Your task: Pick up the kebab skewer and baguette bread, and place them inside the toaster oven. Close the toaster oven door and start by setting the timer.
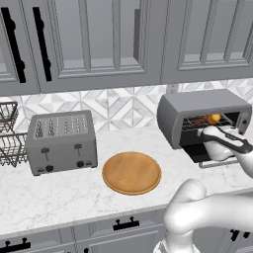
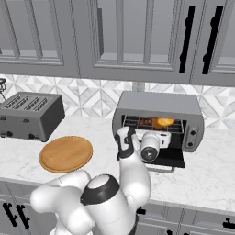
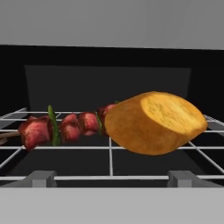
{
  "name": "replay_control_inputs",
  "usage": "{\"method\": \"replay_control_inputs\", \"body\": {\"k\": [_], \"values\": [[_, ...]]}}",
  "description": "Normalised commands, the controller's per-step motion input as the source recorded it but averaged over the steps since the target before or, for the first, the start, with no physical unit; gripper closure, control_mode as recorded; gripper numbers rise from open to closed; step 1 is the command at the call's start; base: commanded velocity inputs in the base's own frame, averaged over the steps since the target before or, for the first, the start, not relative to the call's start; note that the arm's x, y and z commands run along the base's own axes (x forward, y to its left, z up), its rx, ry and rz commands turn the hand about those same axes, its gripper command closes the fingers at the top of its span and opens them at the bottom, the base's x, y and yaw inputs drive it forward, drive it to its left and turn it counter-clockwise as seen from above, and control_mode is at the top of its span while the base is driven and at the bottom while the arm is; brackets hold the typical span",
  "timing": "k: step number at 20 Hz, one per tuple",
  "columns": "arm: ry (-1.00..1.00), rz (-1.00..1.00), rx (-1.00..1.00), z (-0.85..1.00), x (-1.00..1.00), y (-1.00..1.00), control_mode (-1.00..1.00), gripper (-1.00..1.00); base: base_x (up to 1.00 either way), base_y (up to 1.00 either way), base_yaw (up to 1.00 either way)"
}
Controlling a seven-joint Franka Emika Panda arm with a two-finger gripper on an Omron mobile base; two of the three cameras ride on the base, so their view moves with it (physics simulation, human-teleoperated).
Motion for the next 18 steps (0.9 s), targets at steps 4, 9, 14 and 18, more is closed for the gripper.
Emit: {"method": "replay_control_inputs", "body": {"k": [4, 9, 14, 18], "values": [[0.0, 0.0, 0.0, 0.0, 0.27, 0.0, -1.0, -1.0, 0.0, 0.0, 0.0], [0.0, 0.0, 0.0, 0.0, 0.23, 0.0, -1.0, -1.0, 0.0, 0.0, 0.0], [0.0, 0.0, 0.0, 0.0, 0.16, 0.0, -1.0, -1.0, 0.0, 0.0, 0.0], [0.0, 0.0, 0.0, 0.0, 0.15, 0.0, -1.0, -1.0, 0.0, 0.0, 0.0]]}}
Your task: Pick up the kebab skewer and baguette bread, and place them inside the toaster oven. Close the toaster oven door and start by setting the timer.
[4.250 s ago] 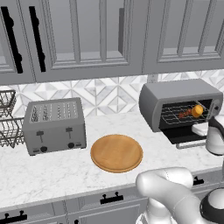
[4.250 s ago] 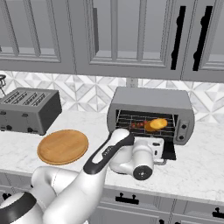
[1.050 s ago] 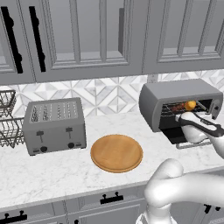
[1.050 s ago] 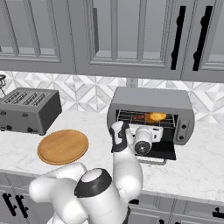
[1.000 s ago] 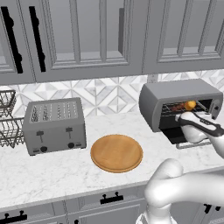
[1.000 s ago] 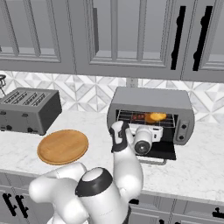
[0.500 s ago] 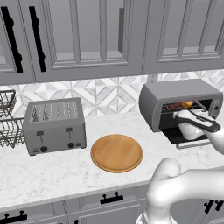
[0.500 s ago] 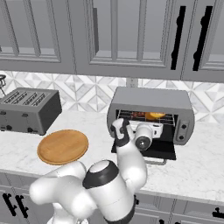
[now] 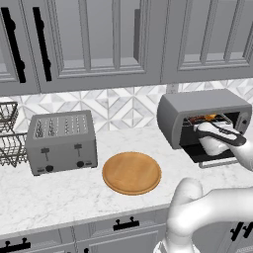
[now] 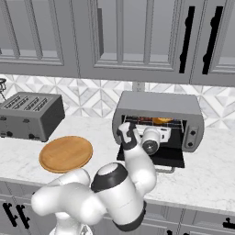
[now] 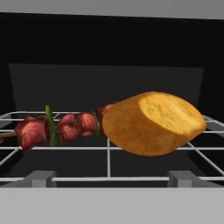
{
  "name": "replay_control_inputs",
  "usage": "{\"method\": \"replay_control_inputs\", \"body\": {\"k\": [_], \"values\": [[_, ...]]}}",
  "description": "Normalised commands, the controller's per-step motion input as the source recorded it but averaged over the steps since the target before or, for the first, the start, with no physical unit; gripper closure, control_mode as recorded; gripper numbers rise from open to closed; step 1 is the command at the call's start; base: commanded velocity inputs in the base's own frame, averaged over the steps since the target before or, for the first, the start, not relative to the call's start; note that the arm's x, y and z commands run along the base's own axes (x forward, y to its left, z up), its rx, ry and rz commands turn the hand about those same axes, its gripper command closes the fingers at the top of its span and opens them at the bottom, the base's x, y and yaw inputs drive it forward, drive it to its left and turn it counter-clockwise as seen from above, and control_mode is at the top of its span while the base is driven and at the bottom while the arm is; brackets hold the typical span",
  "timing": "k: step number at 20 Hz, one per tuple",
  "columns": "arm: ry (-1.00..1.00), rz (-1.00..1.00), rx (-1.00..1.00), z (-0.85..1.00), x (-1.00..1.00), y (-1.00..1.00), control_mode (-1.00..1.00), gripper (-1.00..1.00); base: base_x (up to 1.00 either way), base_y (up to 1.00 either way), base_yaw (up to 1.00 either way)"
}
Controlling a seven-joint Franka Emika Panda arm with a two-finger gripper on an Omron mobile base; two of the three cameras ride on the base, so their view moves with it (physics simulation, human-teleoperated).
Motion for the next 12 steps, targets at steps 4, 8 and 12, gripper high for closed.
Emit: {"method": "replay_control_inputs", "body": {"k": [4, 8, 12], "values": [[0.0, 0.0, 0.0, 0.0, 0.12, 0.0, -1.0, -1.0, 0.0, 0.0, 0.0], [0.0, 0.0, 0.0, 0.0, 0.0, 0.0, -1.0, -1.0, 0.0, 0.0, 0.0], [0.0, 0.0, 0.0, 0.0, 0.01, 0.0, -1.0, -1.0, 0.0, 0.0, 0.0]]}}
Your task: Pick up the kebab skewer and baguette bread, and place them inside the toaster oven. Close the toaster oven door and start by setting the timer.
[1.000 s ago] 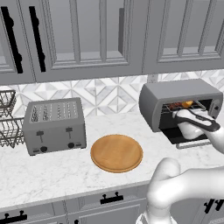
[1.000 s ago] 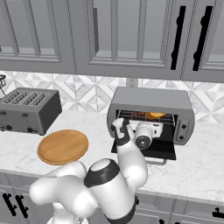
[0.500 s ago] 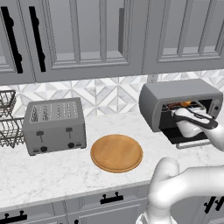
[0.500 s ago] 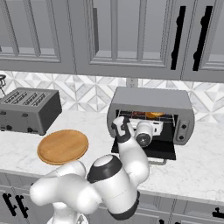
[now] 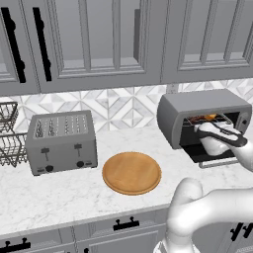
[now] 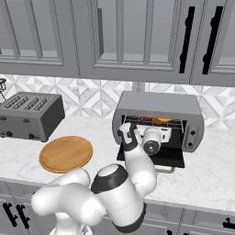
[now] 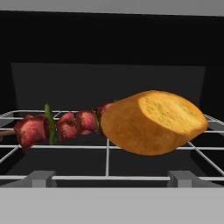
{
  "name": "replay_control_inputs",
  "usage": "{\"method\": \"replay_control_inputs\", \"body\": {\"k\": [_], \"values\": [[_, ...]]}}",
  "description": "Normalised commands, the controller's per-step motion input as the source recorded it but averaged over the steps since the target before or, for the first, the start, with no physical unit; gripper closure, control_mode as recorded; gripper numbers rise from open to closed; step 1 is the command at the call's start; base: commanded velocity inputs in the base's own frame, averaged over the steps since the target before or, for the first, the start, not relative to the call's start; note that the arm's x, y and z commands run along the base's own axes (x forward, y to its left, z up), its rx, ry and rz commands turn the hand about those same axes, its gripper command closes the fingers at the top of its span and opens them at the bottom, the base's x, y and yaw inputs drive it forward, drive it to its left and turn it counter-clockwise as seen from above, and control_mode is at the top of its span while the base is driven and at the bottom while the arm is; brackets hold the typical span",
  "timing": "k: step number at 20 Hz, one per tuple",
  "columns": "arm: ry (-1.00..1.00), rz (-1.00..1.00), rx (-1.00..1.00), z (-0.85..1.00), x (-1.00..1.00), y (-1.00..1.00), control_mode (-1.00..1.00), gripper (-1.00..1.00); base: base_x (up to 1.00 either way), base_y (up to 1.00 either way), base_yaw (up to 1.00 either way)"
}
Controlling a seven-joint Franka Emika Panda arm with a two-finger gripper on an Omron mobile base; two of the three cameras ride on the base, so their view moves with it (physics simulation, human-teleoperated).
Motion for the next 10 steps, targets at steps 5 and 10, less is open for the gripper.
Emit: {"method": "replay_control_inputs", "body": {"k": [5, 10], "values": [[0.0, -0.01, 0.0, 0.06, -0.58, -0.19, -1.0, -1.0, 0.0, 0.0, 0.0], [0.0, -0.04, 0.0, 0.15, -1.0, -0.48, -1.0, -1.0, 0.0, 0.0, 0.0]]}}
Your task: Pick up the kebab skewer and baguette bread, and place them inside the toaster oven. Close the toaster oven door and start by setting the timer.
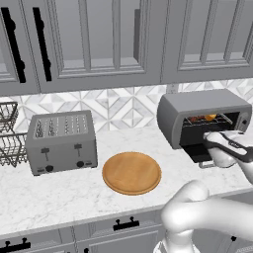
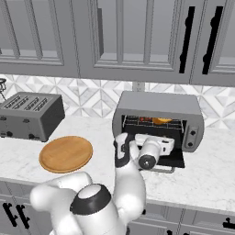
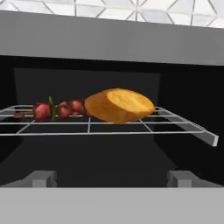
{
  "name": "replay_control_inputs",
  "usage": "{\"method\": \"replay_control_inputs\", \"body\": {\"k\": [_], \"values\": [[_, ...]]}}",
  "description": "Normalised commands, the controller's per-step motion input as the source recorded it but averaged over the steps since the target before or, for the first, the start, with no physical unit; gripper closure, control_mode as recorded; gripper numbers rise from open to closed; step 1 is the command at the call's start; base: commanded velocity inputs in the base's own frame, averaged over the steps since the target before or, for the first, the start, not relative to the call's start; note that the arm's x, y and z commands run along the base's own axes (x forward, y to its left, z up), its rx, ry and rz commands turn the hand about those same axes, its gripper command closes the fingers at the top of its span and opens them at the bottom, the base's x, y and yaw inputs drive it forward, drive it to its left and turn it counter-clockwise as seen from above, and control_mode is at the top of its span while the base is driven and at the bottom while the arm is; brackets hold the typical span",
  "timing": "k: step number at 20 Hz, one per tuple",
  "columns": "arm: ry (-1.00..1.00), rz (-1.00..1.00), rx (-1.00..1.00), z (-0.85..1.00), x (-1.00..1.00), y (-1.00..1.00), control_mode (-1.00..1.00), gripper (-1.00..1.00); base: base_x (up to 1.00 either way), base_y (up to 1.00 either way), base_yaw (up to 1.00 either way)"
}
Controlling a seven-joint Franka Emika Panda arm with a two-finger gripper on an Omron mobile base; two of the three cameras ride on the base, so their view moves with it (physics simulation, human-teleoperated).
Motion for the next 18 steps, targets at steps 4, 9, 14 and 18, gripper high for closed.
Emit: {"method": "replay_control_inputs", "body": {"k": [4, 9, 14, 18], "values": [[0.01, -0.02, 0.0, 0.14, -1.0, -0.52, -1.0, -1.0, 0.0, 0.0, 0.0], [0.1, 0.0, 0.0, 0.0, -1.0, -0.4, -1.0, -1.0, 0.0, 0.0, 0.0], [0.12, 0.0, 0.0, -0.09, -0.99, -0.28, -1.0, -1.0, 0.0, 0.0, 0.0], [0.11, 0.01, 0.0, -0.32, -0.71, -0.02, -1.0, -1.0, 0.0, 0.0, 0.0]]}}
